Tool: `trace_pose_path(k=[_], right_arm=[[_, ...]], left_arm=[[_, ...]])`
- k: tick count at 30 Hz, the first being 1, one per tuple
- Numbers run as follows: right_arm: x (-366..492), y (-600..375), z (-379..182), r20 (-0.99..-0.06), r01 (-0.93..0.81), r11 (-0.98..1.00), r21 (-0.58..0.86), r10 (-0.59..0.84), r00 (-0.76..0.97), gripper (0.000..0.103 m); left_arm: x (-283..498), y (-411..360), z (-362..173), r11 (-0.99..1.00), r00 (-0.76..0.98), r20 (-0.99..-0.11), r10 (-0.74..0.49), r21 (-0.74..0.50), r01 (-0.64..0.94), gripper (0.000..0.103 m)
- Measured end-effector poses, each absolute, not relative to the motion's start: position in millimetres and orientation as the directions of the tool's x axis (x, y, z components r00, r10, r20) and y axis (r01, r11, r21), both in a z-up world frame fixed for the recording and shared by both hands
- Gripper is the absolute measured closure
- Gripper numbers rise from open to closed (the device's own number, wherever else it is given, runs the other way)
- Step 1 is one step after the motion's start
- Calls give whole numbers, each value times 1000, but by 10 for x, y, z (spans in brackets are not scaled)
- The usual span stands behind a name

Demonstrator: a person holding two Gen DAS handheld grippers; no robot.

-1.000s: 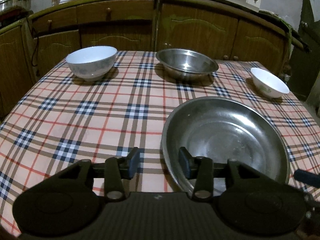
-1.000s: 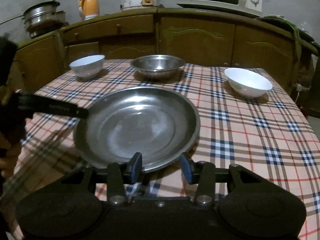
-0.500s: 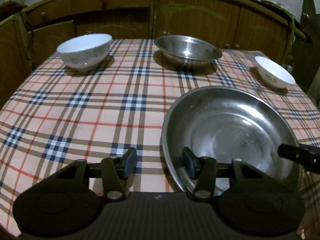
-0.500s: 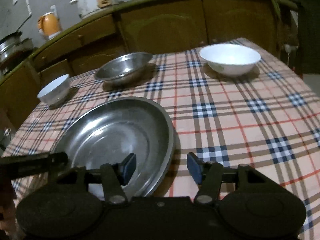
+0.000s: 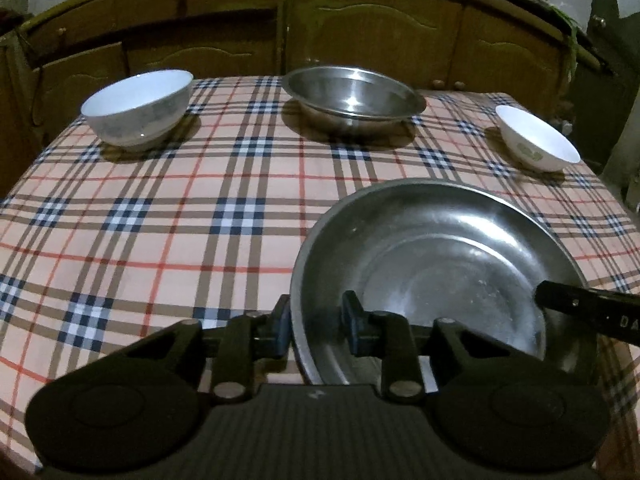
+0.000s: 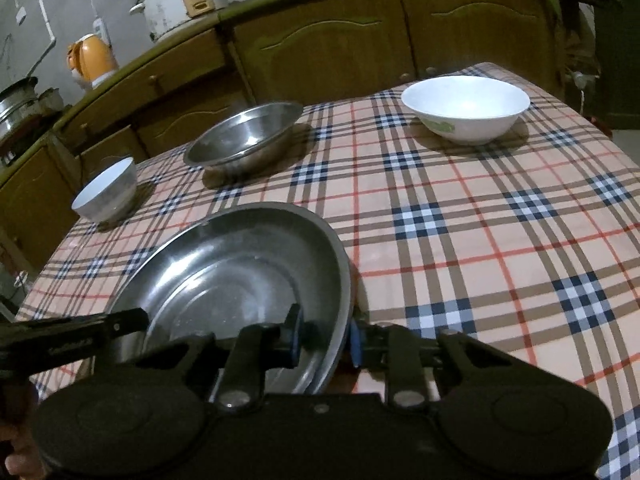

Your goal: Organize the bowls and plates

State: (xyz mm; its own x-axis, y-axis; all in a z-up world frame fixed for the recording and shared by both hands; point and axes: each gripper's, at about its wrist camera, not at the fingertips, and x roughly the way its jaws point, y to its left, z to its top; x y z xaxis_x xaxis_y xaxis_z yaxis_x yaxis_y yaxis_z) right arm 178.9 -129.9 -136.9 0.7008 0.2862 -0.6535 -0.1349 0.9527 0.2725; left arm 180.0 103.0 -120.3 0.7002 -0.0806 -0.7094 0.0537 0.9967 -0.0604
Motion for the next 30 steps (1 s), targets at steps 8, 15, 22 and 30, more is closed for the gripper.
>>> trace_pose_path(k=[8, 15, 22, 30], right_arm=[[1674, -1191, -1133, -625, -176, 954, 242, 292, 724, 76], [1567, -1053, -975, -603, -211, 950, 231, 310, 735, 76], [1463, -844, -826, -582, -254, 942, 220, 336, 741, 76], [1357, -510, -743, -570, -301, 930, 213, 368, 734, 76]], left_arm=[[1666, 1124, -1028, 998, 719, -693, -59, -47, 36, 77], [1560, 1234, -854, 999, 744, -667, -40, -42, 16, 77], [1412, 1420, -719, 999, 766, -643, -15, -38, -13, 77], [1256, 1713, -646, 997, 776, -630, 27, -34, -62, 77]])
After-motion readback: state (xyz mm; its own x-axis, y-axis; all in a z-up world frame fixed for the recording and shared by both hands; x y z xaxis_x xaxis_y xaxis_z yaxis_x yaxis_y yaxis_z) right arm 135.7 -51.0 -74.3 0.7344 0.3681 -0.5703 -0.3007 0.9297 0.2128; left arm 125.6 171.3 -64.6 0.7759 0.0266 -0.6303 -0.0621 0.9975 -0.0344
